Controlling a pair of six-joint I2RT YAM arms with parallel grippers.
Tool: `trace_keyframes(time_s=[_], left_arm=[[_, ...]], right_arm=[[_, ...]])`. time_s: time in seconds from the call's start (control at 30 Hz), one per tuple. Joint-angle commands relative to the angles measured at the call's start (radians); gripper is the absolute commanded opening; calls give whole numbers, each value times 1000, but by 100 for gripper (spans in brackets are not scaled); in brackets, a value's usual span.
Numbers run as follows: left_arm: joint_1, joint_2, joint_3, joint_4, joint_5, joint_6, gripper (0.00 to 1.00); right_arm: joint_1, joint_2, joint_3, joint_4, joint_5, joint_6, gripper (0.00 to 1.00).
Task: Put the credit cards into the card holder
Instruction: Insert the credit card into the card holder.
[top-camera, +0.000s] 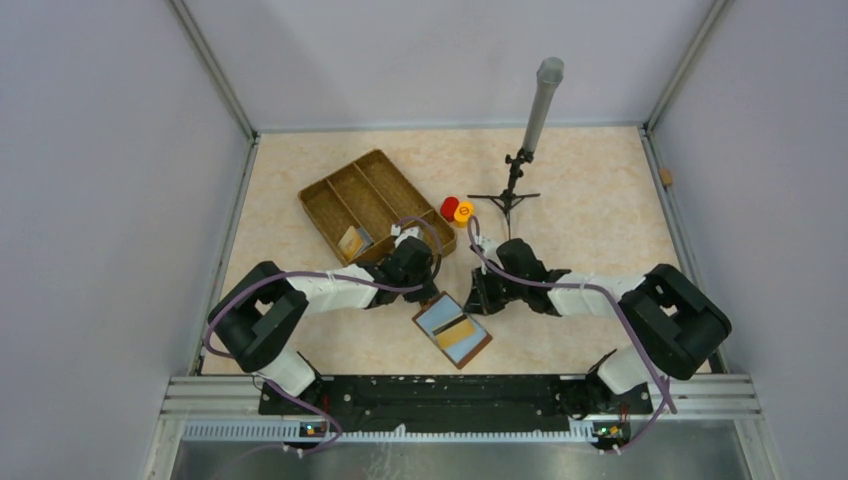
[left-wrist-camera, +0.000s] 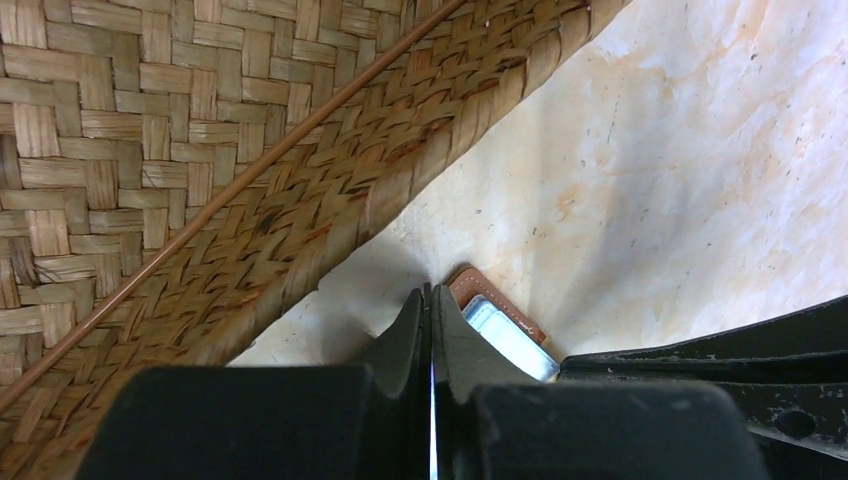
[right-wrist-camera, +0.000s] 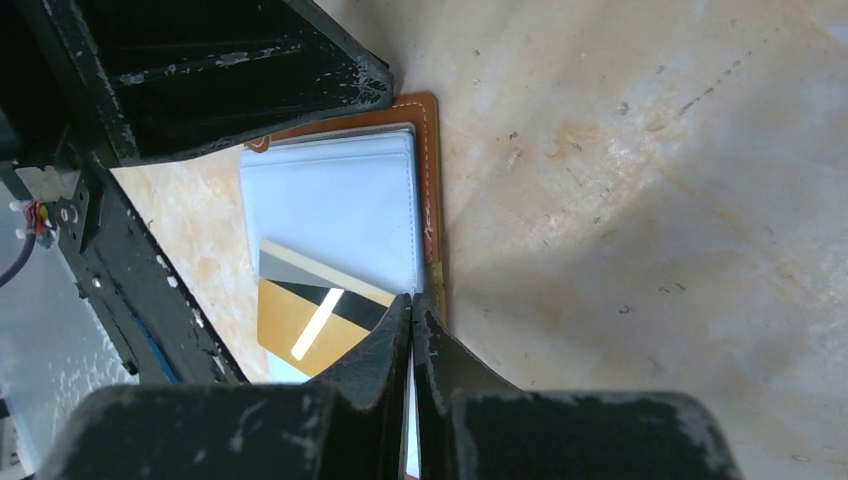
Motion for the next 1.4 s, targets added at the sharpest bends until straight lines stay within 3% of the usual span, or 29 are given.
trace_keyframes(time_s=[0.0,0.13,0.27,0.33,0.43,0.63,0.97,1.37], left_arm=[[0,8,-30,-45,-34,-33,0],[0,-23,-47,-47,-53,-39,0],[-1,-70,-77,-38,-66,-56,0],[0,-92,-93,-30,-71,-69,0],[0,-121,-115,-15,-72,-85,0],[0,-139,-131,-12,-71,-91,0],[0,-141,-141,-1,-60,-94,0],[0,-144,-141,-6,-64,-96,0]], right_arm=[[22,-51,22,-1,69,79,0],[23,-159,22,-79,174,158,6],[22,-259,52,-252,298,244,27],[24,-302,44,-312,323,331,32],[28,-366,-18,-325,299,481,32],[99,-434,-164,-173,252,709,32],[140,-312,-181,-38,262,745,26],[165,-313,-142,-188,351,740,26]])
